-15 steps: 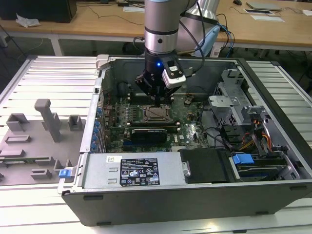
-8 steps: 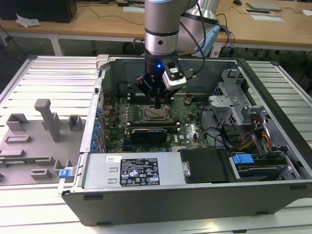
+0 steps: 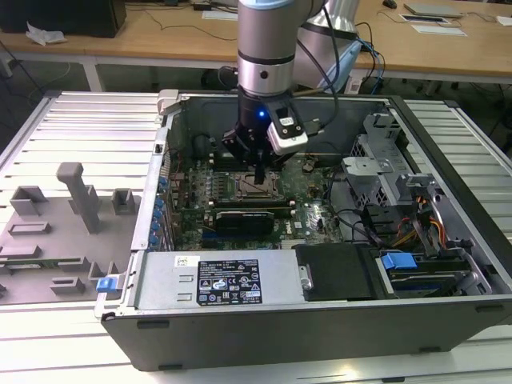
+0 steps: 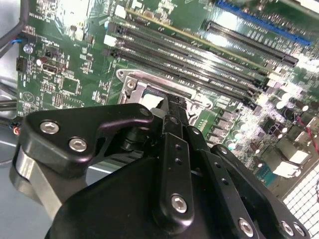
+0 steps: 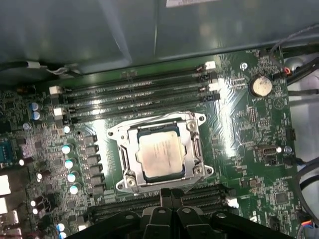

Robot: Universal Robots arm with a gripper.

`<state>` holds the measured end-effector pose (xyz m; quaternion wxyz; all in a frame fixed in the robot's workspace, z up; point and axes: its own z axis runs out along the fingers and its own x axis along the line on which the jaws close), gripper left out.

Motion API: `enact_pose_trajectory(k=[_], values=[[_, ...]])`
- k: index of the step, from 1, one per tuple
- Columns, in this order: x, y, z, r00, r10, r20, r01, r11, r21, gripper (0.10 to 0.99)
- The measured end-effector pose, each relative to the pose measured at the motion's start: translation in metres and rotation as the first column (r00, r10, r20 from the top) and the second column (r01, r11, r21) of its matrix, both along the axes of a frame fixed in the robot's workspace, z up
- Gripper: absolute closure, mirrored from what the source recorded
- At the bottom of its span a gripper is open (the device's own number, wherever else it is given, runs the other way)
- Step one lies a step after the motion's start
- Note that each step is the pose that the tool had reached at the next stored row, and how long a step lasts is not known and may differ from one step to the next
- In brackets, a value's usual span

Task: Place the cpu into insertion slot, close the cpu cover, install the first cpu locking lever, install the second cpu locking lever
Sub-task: 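Install the second cpu locking lever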

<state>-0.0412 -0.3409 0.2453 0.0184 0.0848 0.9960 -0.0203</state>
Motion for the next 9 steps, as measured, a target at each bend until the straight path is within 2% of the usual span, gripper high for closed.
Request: enact_pose_trajectory(k=[4,5,9], values=[[0.0000,-0.0114,0.0000,1.0000,0.000,0.0000,0.000,1.0000,0.000,0.980],[-0.0008,-0.0128,-0.0001,1.0000,0.000,0.0000,0.000,1.0000,0.002,0.980],[-0.0065,-0.0140,-0.0024,1.0000,0.008,0.0001,-0.008,0.9996,0.026,0.980]])
